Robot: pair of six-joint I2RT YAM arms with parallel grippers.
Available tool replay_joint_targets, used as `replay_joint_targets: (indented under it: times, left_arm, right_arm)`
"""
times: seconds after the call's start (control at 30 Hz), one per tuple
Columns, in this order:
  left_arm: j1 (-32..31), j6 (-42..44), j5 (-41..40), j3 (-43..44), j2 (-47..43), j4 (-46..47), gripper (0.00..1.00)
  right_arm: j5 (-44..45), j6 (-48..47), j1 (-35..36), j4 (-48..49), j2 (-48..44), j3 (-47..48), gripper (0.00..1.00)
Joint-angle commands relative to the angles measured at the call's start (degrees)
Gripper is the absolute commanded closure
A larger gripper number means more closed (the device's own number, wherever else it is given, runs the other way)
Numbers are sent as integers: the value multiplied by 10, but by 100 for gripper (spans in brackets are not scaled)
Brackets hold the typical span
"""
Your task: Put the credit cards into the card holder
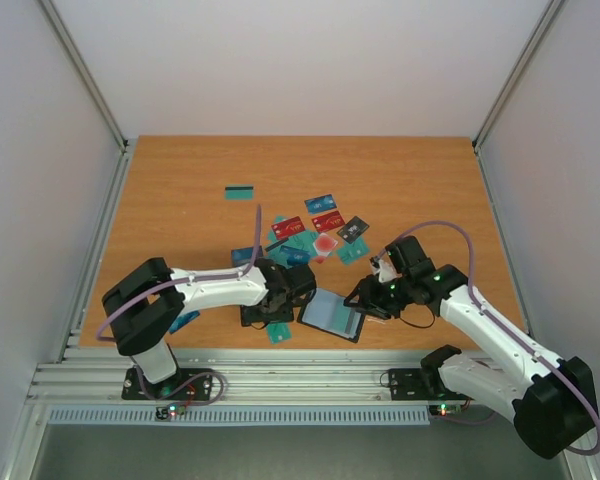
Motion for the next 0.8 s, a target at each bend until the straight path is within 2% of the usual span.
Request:
replay_joint_targets:
  times: [0.0,0.23,0.4,0.77]
  left_arm:
    - [14,-2,34,-36,6,95,22]
    - [14,4,62,-63,8,143,23]
    - [14,2,59,-64,-1,133,23]
    - [10,8,103,-111,12,161,40]
  right_arm:
    - [4,1,4,-5,-14,-7,60]
    - [4,0,4,-3,-12,-7,60]
    - [6,-1,4,-6,-10,-5,60]
    - [8,4,4,-3,-13,-11,60]
